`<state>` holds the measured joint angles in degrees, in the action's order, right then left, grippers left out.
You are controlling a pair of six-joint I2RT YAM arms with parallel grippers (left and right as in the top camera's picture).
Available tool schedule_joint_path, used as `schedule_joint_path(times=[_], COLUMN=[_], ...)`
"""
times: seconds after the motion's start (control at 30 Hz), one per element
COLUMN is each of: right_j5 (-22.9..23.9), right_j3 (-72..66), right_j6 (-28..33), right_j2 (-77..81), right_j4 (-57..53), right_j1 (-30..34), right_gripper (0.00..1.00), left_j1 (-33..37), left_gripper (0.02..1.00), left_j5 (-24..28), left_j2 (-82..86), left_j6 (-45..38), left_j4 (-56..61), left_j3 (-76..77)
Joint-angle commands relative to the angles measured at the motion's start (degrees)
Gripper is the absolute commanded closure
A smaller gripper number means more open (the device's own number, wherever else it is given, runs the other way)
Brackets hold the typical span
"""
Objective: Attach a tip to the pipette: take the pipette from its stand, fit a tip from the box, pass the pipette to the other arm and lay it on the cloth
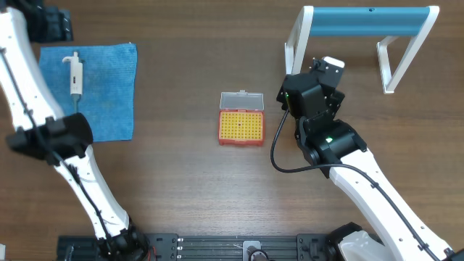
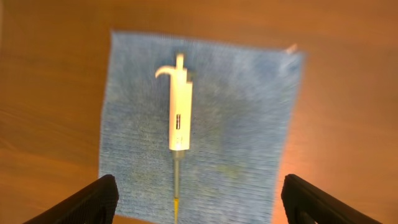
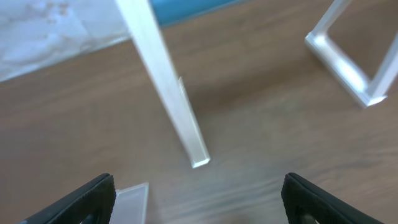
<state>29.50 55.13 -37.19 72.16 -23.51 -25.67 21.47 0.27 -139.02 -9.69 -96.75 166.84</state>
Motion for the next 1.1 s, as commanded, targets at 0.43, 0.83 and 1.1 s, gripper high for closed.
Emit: schedule_joint_path(times=[0.43, 0.83, 1.1], right_j5=[-7.63, -0.35, -0.35], right_j3=[-28.39, -29.05, -29.05], right_j6=[38.82, 37.92, 37.92], right_j2=[-65.46, -71.63, -71.63], right_j4=[-1.31, -36.48, -36.52], right_j1=[-0.35, -0.35, -0.35], right_gripper=[0.132, 0.132, 0.132], left_j1=[-15.98, -15.98, -18.49], left_gripper=[0.163, 0.163, 0.165], left_j5=[10.95, 10.93, 9.97], left_j2=[109.48, 108.1, 128.74], left_j6=[27.71, 27.69, 20.11], left_j4=[24.83, 31.01, 87.03], left_j3=[-105.2, -120.74, -151.64])
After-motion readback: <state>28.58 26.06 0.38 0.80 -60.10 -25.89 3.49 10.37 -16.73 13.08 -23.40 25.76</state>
